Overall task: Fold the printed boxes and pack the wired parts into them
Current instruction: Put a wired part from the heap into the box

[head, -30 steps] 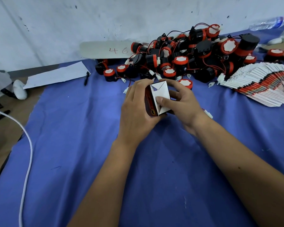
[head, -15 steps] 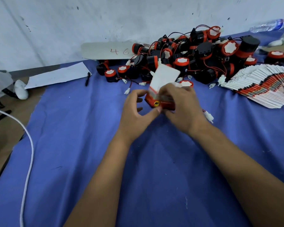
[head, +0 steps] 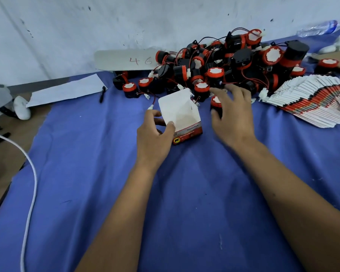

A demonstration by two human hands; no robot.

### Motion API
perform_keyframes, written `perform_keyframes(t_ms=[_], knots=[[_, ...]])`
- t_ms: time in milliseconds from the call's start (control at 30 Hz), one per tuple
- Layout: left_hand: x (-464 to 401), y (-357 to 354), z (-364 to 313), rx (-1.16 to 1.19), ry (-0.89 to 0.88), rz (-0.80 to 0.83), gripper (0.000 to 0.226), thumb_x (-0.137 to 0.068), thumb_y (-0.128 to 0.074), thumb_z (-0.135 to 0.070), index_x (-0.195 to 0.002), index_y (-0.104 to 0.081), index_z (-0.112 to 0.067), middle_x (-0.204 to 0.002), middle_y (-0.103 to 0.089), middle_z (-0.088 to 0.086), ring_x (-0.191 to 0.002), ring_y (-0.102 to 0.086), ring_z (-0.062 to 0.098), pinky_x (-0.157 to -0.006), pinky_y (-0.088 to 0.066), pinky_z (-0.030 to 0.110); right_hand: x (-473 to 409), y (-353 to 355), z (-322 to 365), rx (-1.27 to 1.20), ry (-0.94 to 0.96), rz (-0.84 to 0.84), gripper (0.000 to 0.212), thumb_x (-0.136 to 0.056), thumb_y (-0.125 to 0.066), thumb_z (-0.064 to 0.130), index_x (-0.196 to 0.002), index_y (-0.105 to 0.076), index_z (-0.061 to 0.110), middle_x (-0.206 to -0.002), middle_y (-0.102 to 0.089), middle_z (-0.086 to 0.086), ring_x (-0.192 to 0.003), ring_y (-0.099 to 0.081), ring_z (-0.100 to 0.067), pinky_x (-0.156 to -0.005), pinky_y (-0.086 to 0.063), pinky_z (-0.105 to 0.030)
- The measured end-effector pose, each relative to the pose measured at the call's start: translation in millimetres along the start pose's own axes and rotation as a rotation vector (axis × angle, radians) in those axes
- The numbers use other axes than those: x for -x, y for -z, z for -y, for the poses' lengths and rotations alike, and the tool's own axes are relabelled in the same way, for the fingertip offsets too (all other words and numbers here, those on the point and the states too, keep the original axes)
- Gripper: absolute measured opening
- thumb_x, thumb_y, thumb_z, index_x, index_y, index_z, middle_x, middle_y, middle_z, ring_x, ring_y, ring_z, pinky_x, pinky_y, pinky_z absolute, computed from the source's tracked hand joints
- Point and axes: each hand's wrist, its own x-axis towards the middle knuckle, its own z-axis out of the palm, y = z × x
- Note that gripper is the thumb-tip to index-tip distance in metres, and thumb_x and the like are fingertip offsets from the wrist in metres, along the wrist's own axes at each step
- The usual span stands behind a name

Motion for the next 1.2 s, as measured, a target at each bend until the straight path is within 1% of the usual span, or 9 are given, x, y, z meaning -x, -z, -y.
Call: perform_keyframes(t_ms=[67,133,300,433,600,833,967,1100,1200], knots=[[1.1,0.8,-0.5,0.027,0.011,0.021,0.029,-0.093,-0.063,-0.012,-0.117,-0.052,-0.024,-0.103,-0.060,-0.026,-0.088,-0.060,-0.017,-0.057,-0.046,0.006,-2.4,-2.1,-10.3,0.111,-0.045,0.339,0.075,-0.095,-0.059,0.015,-0.159,-0.026,0.037,-0.168,-0.007,-0.012,-0.153,-0.003,-0.037,-0.112,-0.036,-0.049],[1.2,1.4,0.7,0.030,0.025,0.026,0.029,-0.091,-0.060,-0.006,-0.114,-0.052,-0.022,-0.100,-0.061,-0.029,-0.092,-0.061,-0.016,-0.056,-0.047,0.009,-1.6,-4.0,-11.6,0.109,0.032,0.434,0.077,-0.094,-0.061,0.018,-0.159,-0.024,0.040,-0.167,-0.012,-0.008,-0.148,-0.016,-0.041,-0.111,-0.037,-0.049],[-2.9,7.4,2.3,-0.005,0.006,-0.133,0.025,-0.082,-0.057,0.000,-0.104,-0.057,-0.011,-0.091,-0.064,-0.018,-0.075,-0.060,-0.007,-0.051,-0.041,0.011,3.3,-1.6,1.3,-0.038,0.081,0.173,0.065,-0.067,-0.089,0.043,-0.120,-0.055,0.029,-0.115,-0.045,0.002,-0.103,-0.054,-0.027,-0.079,-0.053,-0.039],[-6.0,11.0,4.3,-0.068,0.006,-0.207,0.028,-0.082,-0.059,-0.003,-0.106,-0.060,-0.016,-0.093,-0.063,-0.020,-0.067,-0.057,0.001,-0.055,-0.039,0.008,5.1,-5.0,0.6,0.056,-0.081,0.259,0.087,-0.066,-0.089,0.053,-0.136,-0.047,0.025,-0.124,-0.046,-0.007,-0.109,-0.053,-0.028,-0.084,-0.053,-0.039],[-8.0,13.3,5.1,-0.121,0.012,-0.257,0.028,-0.080,-0.061,-0.003,-0.104,-0.060,-0.016,-0.089,-0.060,-0.024,-0.071,-0.057,0.000,-0.057,-0.039,0.008,4.7,2.1,5.0,-0.092,-0.009,0.224,0.039,-0.082,-0.082,0.029,-0.117,-0.066,0.029,-0.087,-0.066,0.013,-0.095,-0.064,-0.018,-0.076,-0.051,-0.032],[-12.2,21.4,9.1,-0.159,0.070,-0.335,0.027,-0.081,-0.062,-0.005,-0.105,-0.061,-0.018,-0.088,-0.058,-0.021,-0.073,-0.056,0.006,-0.056,-0.037,0.007,11.7,4.3,12.8,0.159,-0.150,0.382,0.083,-0.065,-0.081,0.070,-0.124,-0.057,0.016,-0.116,-0.061,-0.005,-0.117,-0.051,-0.028,-0.090,-0.052,-0.043],[-12.5,20.5,9.0,-0.166,0.066,-0.344,0.027,-0.081,-0.063,-0.004,-0.103,-0.060,-0.020,-0.086,-0.057,-0.024,-0.075,-0.055,0.008,-0.058,-0.037,0.008,17.3,2.8,13.7,0.263,-0.198,0.348,0.079,-0.065,-0.071,0.082,-0.107,-0.067,0.016,-0.107,-0.060,-0.006,-0.113,-0.051,-0.031,-0.084,-0.049,-0.042],[-12.6,19.6,8.5,-0.144,0.076,-0.348,0.026,-0.081,-0.063,-0.004,-0.103,-0.061,-0.018,-0.086,-0.058,-0.024,-0.079,-0.058,0.011,-0.060,-0.037,0.010,14.9,-6.0,20.8,0.182,-0.182,0.329,0.089,-0.067,-0.065,0.084,-0.132,-0.058,0.024,-0.128,-0.054,-0.007,-0.125,-0.044,-0.031,-0.096,-0.046,-0.047],[-11.2,20.1,8.1,-0.131,0.086,-0.340,0.027,-0.081,-0.063,-0.004,-0.104,-0.062,-0.018,-0.089,-0.060,-0.021,-0.079,-0.059,0.013,-0.058,-0.037,0.010,10.5,-12.4,23.2,0.189,-0.123,0.320,0.062,-0.077,-0.064,0.078,-0.120,-0.068,0.033,-0.117,-0.053,-0.005,-0.118,-0.044,-0.030,-0.095,-0.045,-0.046]])
